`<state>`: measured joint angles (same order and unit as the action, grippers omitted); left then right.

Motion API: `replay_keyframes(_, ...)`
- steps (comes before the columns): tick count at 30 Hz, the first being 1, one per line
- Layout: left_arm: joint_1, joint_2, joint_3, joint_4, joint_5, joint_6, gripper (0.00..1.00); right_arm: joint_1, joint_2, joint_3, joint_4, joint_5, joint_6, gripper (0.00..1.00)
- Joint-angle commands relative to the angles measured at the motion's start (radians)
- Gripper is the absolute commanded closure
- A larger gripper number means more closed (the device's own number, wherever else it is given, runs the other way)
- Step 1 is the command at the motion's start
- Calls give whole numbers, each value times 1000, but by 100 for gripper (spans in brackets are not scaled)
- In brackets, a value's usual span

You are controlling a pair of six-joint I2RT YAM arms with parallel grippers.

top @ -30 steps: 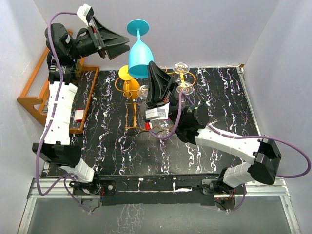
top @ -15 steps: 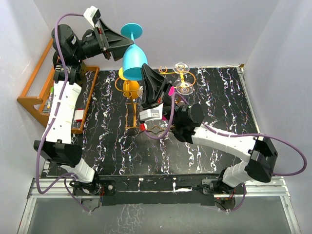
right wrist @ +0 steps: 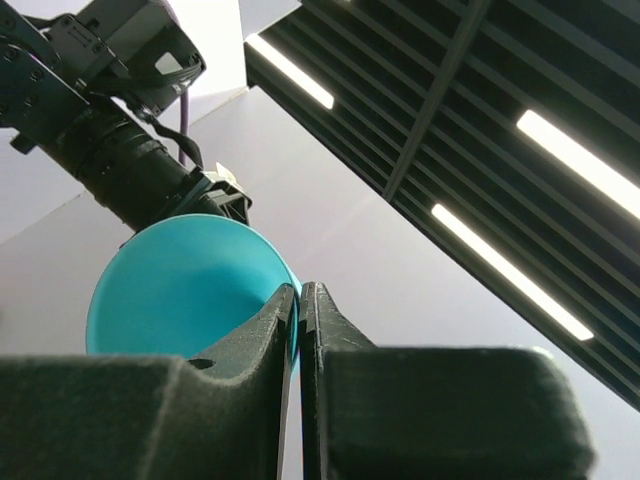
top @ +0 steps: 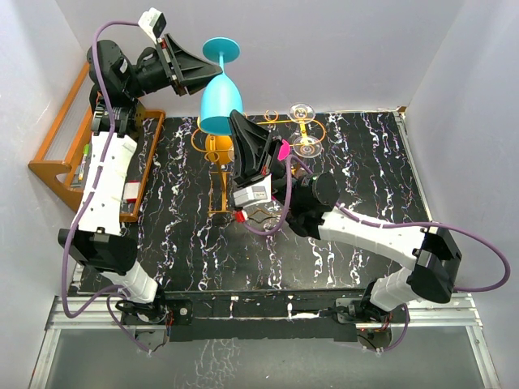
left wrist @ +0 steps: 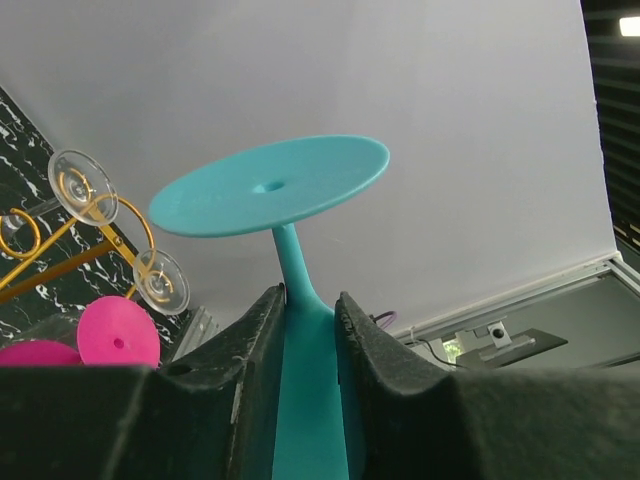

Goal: Place the wine glass upside down on the wine glass rack

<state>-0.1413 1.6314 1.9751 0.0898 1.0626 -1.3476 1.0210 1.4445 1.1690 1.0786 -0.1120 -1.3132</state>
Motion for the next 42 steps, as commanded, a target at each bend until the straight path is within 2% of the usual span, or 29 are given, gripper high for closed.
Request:
replay_keyframes(1, -6, -17, 28, 63, 47, -35, 78, 1, -29, 2, 36, -47, 85, 92)
replay_keyframes(4, -5, -18, 29, 90, 58, -55, 79, 1, -43, -15, 20, -83, 122, 92)
replay_keyframes(12, -13, -27, 49, 96, 80, -63, 61, 1, -41, -34, -12, -109, 98, 92)
replay_keyframes(15, -14, -34, 47, 99, 86, -57, 70, 2, -32, -26, -10, -84, 76, 92)
replay_keyframes(16, -13, -35, 47, 100, 88, -56, 76, 2, -31, -24, -12, -76, 71, 92)
replay_keyframes(18, -14, -38, 52, 101, 88, -49, 96, 2, -25, -19, -20, -58, 51, 92)
replay_keyframes(19, -14, -40, 55, 101, 90, -47, 100, 2, -25, -20, -23, -53, 46, 92)
replay_keyframes(25, -13, -62, 118, 161, 111, -5, 100, 2, -57, -66, -36, -77, 142, 92)
replay_keyframes(26, -13, -69, 142, 147, 118, 39, 100, 1, -69, -79, -43, -91, 170, 92)
replay_keyframes(28, -14, -88, 211, 10, 120, 223, 100, 2, -97, -101, -69, -119, 216, 91)
replay_keyframes(30, -14, -129, 246, -115, 100, 437, 100, 1, -127, -115, -130, -152, 250, 82)
replay_keyframes(33, -14, -181, 251, -245, 82, 650, 100, 2, -172, -125, -219, -189, 287, 72)
replay_keyframes(35, -13, -209, 239, -335, 63, 775, 100, 1, -198, -135, -272, -204, 305, 58)
replay_keyframes(38, -14, -286, 166, -406, 52, 900, 100, 1, -238, -145, -354, -212, 316, 57)
replay_keyframes(39, -14, -310, 137, -426, 54, 940, 100, 2, -251, -149, -376, -213, 321, 52)
replay_keyframes(42, -13, -354, 84, -520, 55, 1079, 100, 2, -301, -166, -448, -225, 356, 25)
